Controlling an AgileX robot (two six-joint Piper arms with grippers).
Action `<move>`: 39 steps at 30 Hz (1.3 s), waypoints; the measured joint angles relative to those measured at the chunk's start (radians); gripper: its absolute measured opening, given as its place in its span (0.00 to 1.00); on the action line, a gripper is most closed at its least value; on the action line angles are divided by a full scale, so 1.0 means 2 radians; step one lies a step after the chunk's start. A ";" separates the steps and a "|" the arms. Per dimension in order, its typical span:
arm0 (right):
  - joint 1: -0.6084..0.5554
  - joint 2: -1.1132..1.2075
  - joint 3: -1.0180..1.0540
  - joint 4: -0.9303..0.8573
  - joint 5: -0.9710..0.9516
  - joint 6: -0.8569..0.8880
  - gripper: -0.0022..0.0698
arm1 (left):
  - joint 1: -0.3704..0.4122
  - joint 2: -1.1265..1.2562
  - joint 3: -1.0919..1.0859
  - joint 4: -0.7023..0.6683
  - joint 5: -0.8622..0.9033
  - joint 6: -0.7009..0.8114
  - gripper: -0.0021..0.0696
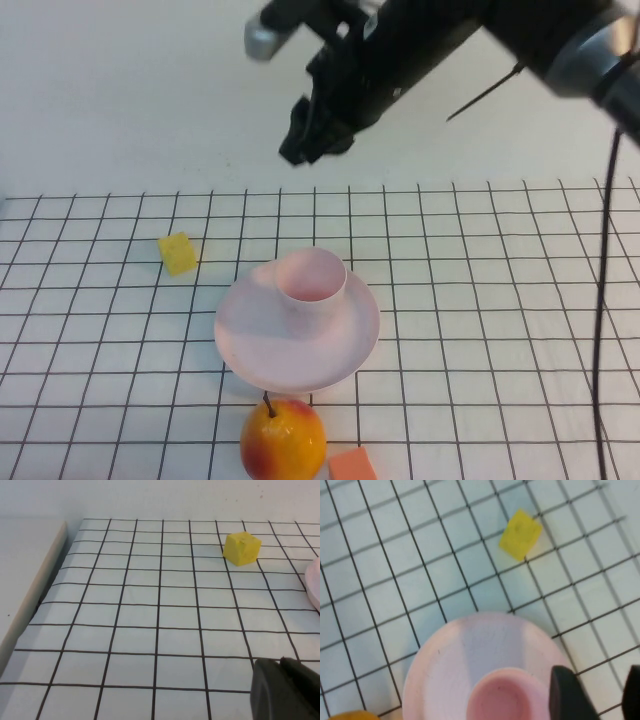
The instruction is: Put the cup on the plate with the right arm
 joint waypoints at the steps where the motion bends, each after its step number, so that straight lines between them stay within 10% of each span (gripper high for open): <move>1: 0.000 -0.017 -0.007 0.000 0.001 0.001 0.34 | 0.000 0.000 0.000 0.000 0.000 0.000 0.02; 8: 0.000 -0.141 -0.011 -0.010 0.011 -0.002 0.05 | 0.000 0.000 0.000 0.000 0.000 0.000 0.02; 39: 0.000 -0.316 0.043 -0.189 0.011 0.066 0.03 | 0.000 0.000 0.000 0.000 0.000 0.000 0.02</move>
